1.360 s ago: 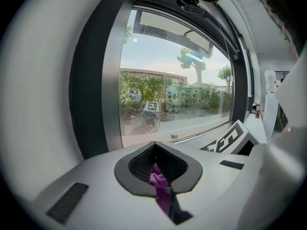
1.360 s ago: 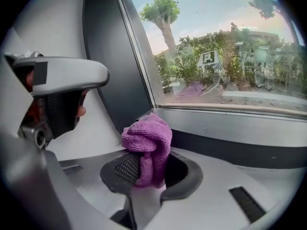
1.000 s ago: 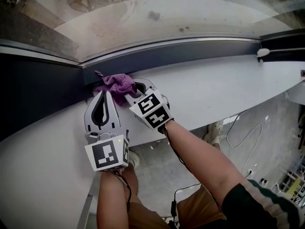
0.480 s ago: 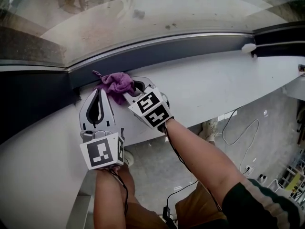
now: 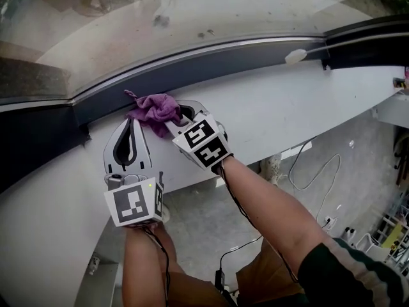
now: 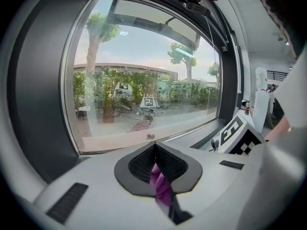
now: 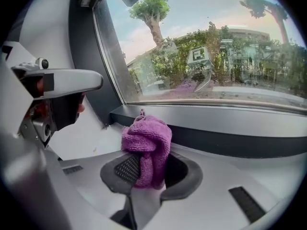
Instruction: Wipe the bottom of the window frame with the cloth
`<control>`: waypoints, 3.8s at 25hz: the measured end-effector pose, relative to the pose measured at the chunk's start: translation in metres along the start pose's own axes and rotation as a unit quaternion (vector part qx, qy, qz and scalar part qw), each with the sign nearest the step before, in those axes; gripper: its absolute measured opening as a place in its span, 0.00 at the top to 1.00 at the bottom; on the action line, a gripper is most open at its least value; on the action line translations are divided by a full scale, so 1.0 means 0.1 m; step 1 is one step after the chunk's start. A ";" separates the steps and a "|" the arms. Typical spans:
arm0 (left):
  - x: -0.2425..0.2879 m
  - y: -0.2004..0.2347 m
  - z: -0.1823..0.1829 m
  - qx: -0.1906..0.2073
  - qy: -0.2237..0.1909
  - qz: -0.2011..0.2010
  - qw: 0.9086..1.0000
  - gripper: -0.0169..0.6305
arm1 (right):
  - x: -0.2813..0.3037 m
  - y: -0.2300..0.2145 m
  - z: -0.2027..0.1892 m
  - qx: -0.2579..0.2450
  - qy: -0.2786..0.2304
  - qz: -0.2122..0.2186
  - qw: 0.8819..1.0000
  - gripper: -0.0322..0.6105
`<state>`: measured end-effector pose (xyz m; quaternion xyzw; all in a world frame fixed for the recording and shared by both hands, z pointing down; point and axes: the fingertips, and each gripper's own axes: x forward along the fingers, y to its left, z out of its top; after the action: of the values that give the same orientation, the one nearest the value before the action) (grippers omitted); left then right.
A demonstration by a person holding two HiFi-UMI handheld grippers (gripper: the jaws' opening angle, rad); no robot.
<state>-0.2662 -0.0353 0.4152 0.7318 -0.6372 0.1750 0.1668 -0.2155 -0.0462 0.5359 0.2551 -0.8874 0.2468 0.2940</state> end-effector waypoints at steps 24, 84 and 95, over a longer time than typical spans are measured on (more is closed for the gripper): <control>0.49 -1.20 0.05 0.013 0.019 -0.062 0.998 0.96 | -0.77 -0.97 -0.30 0.021 0.007 -0.035 0.999 0.78; 1.98 -4.48 0.15 0.085 0.006 -0.224 0.971 0.96 | -2.98 -3.96 -1.37 0.075 -0.043 -0.211 0.974 0.78; 2.05 -4.77 0.15 0.085 0.013 -0.239 0.967 0.96 | -3.25 -4.36 -1.51 0.107 -0.040 -0.269 0.956 0.78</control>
<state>0.2332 -0.1578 0.4882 0.8717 -0.4248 0.1933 0.1495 0.3316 -0.1829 0.5573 0.5244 -0.7652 0.2419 0.2844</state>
